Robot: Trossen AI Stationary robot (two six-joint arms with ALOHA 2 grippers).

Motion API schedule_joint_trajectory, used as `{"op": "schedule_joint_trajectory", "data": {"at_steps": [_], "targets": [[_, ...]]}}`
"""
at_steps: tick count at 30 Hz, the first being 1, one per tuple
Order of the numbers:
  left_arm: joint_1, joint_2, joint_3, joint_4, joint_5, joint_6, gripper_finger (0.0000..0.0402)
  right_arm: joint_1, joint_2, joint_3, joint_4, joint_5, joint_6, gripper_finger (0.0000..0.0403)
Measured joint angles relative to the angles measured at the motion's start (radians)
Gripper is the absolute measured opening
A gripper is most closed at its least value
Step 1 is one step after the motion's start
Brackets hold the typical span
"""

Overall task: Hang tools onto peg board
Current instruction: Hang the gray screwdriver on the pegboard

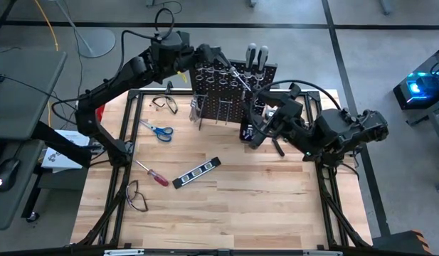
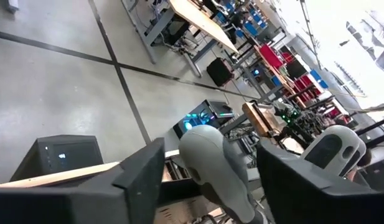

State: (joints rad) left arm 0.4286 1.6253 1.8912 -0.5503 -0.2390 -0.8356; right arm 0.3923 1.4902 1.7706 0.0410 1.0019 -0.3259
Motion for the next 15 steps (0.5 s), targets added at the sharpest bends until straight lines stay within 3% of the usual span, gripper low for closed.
{"op": "schedule_joint_trajectory", "data": {"at_steps": [8, 15], "targets": [[-0.005, 0.014, -0.003, 0.088, 0.011, -0.02, 0.0153, 0.0, 0.0, 0.0, 0.0, -0.023, 0.013, 0.0222], [-0.005, 0.014, -0.004, 0.102, 0.012, -0.013, 0.0138, 0.0, 0.0, 0.0, 0.0, -0.028, 0.011, 0.0222]]}}
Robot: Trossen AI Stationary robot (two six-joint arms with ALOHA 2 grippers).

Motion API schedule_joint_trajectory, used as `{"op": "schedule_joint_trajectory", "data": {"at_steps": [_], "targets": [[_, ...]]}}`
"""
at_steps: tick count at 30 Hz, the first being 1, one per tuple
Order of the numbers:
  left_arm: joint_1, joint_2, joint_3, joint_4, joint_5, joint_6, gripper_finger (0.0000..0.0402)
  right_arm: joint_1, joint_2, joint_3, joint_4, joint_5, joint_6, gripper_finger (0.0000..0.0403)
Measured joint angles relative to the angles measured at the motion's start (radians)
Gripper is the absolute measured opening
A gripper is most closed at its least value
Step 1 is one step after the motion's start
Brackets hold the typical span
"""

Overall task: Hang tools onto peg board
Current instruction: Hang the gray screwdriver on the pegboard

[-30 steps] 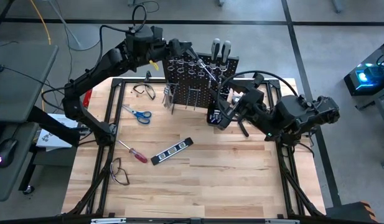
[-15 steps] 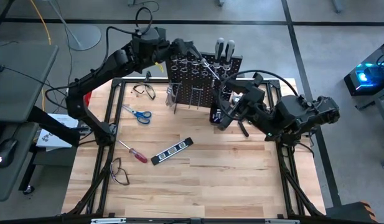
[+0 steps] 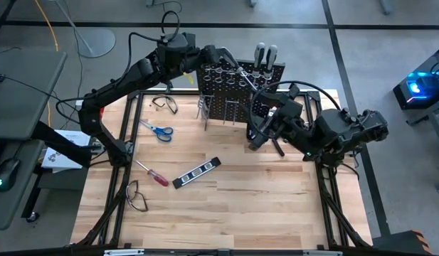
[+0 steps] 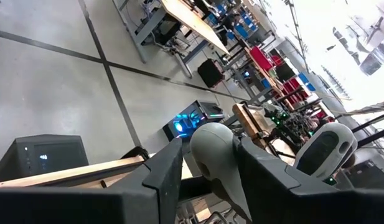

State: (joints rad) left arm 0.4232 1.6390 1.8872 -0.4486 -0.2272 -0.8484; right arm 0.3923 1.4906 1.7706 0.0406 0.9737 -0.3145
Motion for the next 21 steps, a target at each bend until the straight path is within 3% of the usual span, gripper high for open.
{"op": "schedule_joint_trajectory", "data": {"at_steps": [12, 21], "targets": [[-0.001, 0.002, -0.003, 0.071, -0.023, 0.012, 0.0117, 0.001, 0.0, 0.0, 0.0, -0.016, -0.026, 0.0222], [-0.001, -0.008, -0.003, 0.092, -0.018, 0.055, 0.003, 0.001, 0.0, 0.0, 0.001, -0.016, -0.026, 0.0222]]}}
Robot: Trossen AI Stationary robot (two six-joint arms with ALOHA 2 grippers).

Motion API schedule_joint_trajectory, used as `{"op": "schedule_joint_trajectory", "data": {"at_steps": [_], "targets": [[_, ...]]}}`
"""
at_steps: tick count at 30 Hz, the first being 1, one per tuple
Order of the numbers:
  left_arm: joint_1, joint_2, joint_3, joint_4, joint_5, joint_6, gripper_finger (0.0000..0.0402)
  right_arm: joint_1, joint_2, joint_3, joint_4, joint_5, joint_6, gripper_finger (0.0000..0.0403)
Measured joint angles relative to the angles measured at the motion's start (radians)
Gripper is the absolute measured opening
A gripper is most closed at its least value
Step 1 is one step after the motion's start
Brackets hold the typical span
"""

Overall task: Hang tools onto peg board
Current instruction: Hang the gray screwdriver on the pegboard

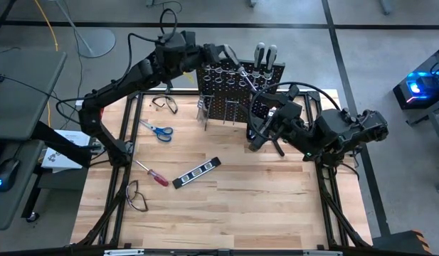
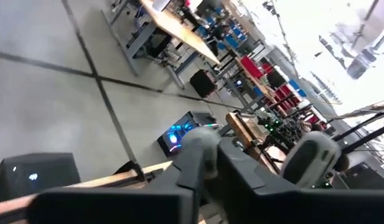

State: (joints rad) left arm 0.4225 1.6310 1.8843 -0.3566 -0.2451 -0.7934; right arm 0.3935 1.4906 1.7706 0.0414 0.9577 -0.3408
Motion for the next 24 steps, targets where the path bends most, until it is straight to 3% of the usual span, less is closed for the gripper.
{"op": "schedule_joint_trajectory", "data": {"at_steps": [3, 11, 24], "targets": [[0.0, -0.013, 0.002, 0.012, -0.006, 0.021, 0.0005, 0.0, 0.0, 0.0, 0.0, 0.0, 0.0, 0.0222], [0.019, -0.033, 0.003, 0.002, -0.068, 0.089, 0.0, 0.0, 0.0, 0.0, 0.003, 0.0, 0.0, 0.0222], [0.109, 0.0, 0.007, -0.088, 0.059, 0.054, 0.0, 0.006, 0.0, 0.0, 0.017, -0.005, 0.026, 0.0222]]}}
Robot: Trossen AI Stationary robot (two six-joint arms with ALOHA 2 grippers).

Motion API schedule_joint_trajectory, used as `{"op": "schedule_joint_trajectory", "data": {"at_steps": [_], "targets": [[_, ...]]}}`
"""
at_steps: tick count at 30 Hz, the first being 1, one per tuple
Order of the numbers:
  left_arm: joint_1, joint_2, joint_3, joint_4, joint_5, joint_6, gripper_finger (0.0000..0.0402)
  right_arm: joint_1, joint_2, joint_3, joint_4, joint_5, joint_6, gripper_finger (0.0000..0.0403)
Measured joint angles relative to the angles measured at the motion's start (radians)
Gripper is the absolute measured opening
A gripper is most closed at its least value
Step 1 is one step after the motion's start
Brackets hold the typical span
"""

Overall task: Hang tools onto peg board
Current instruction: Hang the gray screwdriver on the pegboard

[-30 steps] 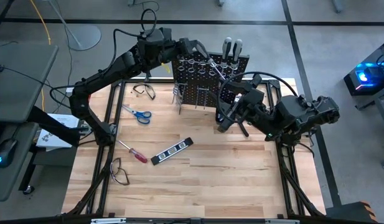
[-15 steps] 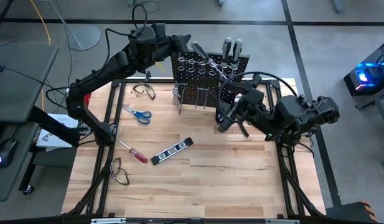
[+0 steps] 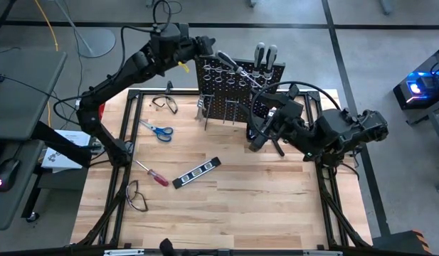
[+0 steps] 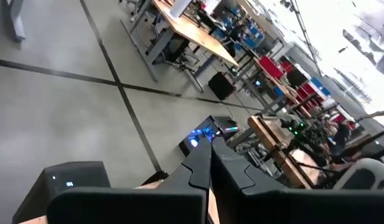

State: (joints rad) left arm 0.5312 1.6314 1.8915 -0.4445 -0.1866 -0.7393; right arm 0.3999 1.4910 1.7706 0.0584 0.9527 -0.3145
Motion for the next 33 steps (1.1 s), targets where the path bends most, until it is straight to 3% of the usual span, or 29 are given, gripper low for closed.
{"op": "schedule_joint_trajectory", "data": {"at_steps": [4, 9, 14, 19, 23, 33], "targets": [[-0.016, -0.005, 0.0, -0.001, 0.021, 0.029, 0.0, 0.0, 0.0, 0.0, 0.01, 0.0, 0.0, 0.0222], [-0.049, -0.023, -0.005, -0.058, -0.003, 0.171, 0.0, 0.0, 0.0, 0.0, 0.008, 0.001, 0.0, 0.0222], [-0.088, -0.03, 0.05, -0.189, -0.1, 0.402, 0.0, 0.0, 0.0, 0.0, 0.005, 0.001, 0.0, 0.0222], [-0.133, -0.025, 0.095, -0.203, -0.255, 0.619, 0.0, 0.0, 0.0, 0.0, 0.006, 0.008, 0.001, 0.0222], [-0.142, -0.023, 0.097, -0.199, -0.306, 0.748, 0.0, 0.0, 0.0, 0.0, 0.01, 0.008, 0.005, 0.0222], [-0.141, 0.04, 0.096, -0.104, -0.283, 0.959, 0.0, 0.0, 0.0, 0.0, 0.012, -0.002, 0.062, 0.0222]]}}
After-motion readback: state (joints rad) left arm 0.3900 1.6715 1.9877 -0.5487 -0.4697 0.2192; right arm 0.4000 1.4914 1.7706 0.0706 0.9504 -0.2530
